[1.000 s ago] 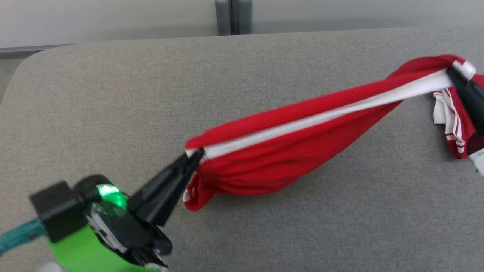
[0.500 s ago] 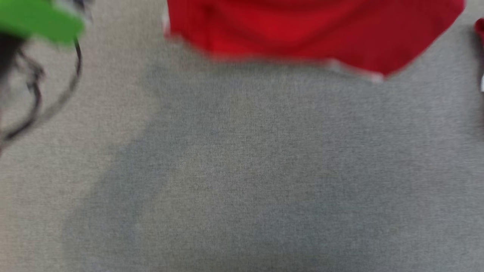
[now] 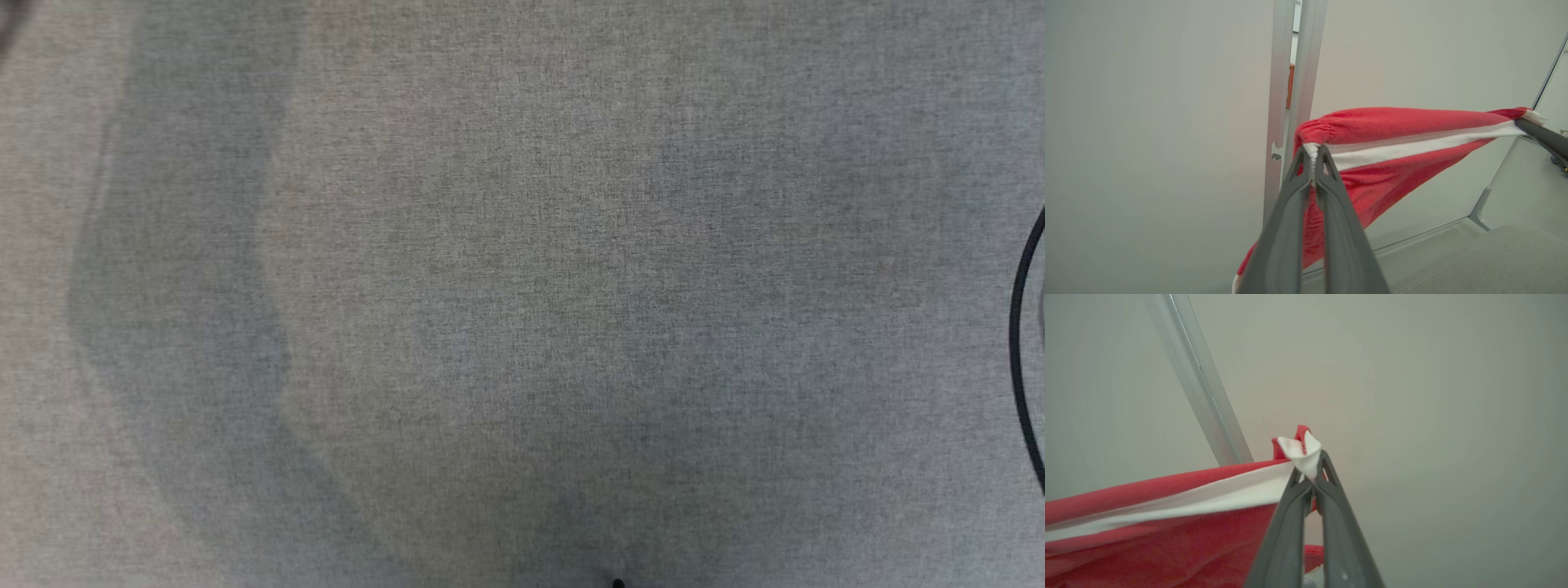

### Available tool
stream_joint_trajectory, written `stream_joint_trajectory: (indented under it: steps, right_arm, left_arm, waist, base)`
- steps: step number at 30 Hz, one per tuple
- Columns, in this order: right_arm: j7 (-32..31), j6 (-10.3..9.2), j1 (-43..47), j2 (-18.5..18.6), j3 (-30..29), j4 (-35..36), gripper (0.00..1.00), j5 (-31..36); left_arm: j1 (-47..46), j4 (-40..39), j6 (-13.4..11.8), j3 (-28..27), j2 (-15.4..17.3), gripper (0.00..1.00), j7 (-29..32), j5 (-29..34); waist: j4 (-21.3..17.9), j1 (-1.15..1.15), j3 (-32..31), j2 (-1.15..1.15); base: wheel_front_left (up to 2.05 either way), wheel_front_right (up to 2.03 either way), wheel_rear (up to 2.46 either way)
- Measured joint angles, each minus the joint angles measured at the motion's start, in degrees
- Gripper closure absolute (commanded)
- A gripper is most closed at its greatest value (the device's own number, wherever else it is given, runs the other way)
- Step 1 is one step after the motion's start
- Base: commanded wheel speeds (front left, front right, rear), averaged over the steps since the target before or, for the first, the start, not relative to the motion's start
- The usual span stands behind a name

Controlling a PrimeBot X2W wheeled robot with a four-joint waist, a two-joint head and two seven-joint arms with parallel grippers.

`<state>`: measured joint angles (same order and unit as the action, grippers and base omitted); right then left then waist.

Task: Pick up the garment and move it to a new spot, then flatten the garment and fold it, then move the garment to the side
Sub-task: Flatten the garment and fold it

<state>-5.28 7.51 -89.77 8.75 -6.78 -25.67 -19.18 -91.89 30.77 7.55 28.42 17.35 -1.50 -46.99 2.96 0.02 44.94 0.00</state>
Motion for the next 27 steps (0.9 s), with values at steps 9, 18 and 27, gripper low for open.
stream_joint_trajectory:
  steps: [9,18,27]
  right_arm:
    - [3.83,0.02,29.61,2.90,-1.52,9.73,1.00,-12.48]
    - [3.20,0.05,67.83,-1.57,-5.17,24.37,1.00,-19.50]
    - [3.42,0.13,97.08,-5.86,-3.35,30.18,1.00,-24.52]
  left_arm:
    - [21.80,-10.54,0.00,13.66,5.13,1.00,-7.30,-8.81]
    - [51.81,-23.88,-6.17,20.69,10.35,1.00,-12.63,-7.70]
    - [87.66,-33.15,-14.54,10.80,6.84,1.00,-13.27,-6.26]
  waist:
    - [-0.35,-0.01,-2.01,0.00]
    - [-0.63,-0.02,-12.24,0.00]
    - [-1.78,-0.02,-25.75,0.00]
  base:
    - [0.00,0.00,0.00]
    - [0.00,0.00,0.00]
    - [0.00,0.00,0.00]
